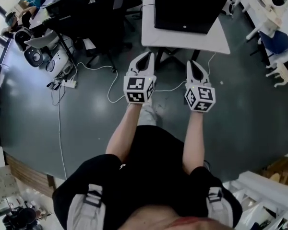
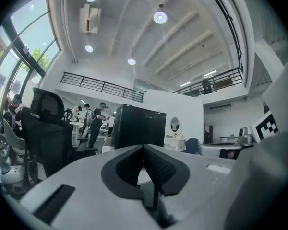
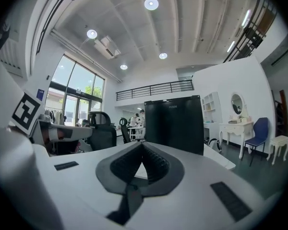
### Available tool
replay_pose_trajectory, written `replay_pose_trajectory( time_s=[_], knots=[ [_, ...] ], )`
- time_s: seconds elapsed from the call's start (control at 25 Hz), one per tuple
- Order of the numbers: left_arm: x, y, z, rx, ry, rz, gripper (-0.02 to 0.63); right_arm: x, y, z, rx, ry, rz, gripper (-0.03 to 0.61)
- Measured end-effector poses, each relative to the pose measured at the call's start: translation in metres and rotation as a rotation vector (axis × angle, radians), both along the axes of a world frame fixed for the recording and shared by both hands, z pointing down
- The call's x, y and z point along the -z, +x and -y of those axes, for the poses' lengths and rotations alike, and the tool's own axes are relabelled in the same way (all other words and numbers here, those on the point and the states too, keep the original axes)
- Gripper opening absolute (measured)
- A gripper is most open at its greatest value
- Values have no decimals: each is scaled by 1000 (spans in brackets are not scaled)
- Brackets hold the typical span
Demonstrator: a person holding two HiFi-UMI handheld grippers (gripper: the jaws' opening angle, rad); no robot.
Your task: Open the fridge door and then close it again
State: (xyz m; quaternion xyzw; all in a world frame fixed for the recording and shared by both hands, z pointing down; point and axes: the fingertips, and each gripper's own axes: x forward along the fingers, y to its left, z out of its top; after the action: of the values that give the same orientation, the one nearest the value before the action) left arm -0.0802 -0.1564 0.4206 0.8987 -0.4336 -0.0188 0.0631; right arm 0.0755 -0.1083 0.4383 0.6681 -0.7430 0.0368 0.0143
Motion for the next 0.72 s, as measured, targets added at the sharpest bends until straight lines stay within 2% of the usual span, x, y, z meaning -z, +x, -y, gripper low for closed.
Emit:
replay_pose_trajectory(
  time_s=[0.12,0.24,0.52,0.72],
  knots=[
    [-8,23,28,-39,-13,-11,-3,-1,29,26,-49,-5,14,-6],
    [-7,39,66,-54,-26,-26,-2,0,41,63,-48,-18,5,-6],
    [-11,47,177,-71,-41,-28,-2,-6,27,187,31,-47,-3,-6],
    [-11,41,257,-82,-34,-67,-2,29,13,266,100,34,-96,-6]
  ],
)
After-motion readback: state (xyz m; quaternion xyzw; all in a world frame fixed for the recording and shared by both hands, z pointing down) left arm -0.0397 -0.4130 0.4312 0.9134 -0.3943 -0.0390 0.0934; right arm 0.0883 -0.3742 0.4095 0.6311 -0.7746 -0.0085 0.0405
